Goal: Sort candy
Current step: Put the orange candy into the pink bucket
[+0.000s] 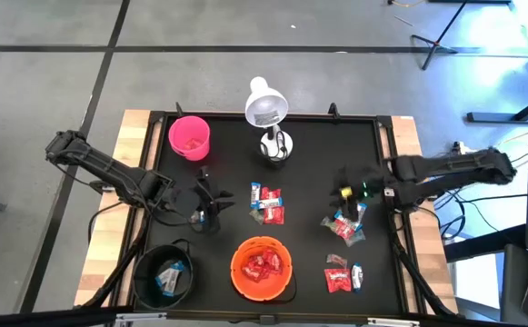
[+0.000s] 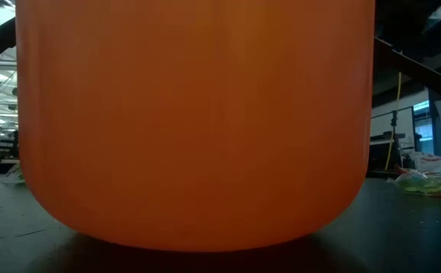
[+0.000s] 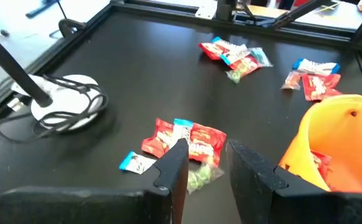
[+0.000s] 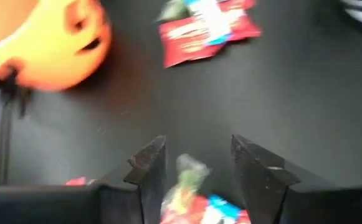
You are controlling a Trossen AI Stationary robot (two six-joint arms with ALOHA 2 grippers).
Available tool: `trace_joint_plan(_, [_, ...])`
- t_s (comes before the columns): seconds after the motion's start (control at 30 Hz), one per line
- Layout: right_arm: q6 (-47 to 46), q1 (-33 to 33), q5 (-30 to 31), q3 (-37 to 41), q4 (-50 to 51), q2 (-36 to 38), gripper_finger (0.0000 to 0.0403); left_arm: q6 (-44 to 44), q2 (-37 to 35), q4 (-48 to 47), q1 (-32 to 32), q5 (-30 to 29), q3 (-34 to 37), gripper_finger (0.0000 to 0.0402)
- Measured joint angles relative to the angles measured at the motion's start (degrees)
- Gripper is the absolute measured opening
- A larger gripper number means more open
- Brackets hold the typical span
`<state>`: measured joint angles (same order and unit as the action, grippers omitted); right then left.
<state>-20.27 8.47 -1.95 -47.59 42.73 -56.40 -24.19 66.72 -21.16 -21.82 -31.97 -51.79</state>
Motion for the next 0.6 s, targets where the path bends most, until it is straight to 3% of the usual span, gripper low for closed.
trace_joint_plan(0.3, [-13.09, 27.24, 12.06, 0.00, -2.91, -1.38, 0.0174, 0.61, 0.00, 2.04, 0.00, -0.41, 0.02, 0.0101])
trace_joint_plan(0.43, [-20.02, 34.85, 16.62, 0.00, -2.85, -4.71, 0.0174, 0.41, 0.00, 2.92, 0.00, -0.41, 0.02, 0.0101])
trace_joint_plan(0.6, [-26.10, 40.32, 17.97, 0.00, -5.27, -11.53, 0.0174, 0.40, 0.00, 4.93, 0.00, -0.41, 0.04, 0.0101])
